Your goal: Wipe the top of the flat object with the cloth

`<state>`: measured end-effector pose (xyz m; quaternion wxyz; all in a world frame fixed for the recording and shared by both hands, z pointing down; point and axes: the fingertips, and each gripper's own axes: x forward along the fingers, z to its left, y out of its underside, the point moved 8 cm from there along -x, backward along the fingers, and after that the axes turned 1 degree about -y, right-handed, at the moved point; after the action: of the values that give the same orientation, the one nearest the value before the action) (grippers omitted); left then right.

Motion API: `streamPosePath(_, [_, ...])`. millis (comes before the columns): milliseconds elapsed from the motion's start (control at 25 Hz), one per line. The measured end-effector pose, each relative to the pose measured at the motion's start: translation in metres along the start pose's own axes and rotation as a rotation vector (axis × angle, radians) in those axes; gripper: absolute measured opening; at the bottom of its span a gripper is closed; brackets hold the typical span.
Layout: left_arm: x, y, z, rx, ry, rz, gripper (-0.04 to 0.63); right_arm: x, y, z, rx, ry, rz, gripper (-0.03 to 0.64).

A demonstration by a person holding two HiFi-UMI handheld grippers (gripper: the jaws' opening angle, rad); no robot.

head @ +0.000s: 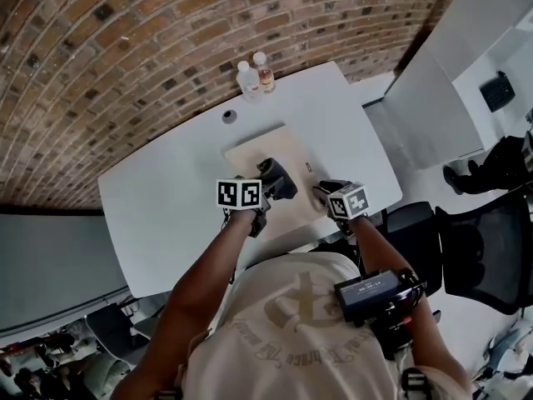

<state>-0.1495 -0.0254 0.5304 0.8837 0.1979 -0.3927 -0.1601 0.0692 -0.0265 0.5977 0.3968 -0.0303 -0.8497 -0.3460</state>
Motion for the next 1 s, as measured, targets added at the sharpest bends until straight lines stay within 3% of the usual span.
streamPosePath(360, [0.074, -0.021, -0.023, 0.044, -0.04, 0.107, 0.104, 0.002, -0.001, -0.004, -0.063, -0.068, 0.024, 0.132])
streamPosePath(600, [0.103, -0.023, -0.027, 0.11, -0.091, 0.181, 0.104, 0.002, 0.0, -0.007, -0.052, -0.097, 0.014, 0.132])
streamPosePath(1000, [0.084, -0.01, -0.015, 0.189, -0.207, 0.24, 0.104, 0.001, 0.0, -0.012, -0.122, -0.128, 0.041, 0.133])
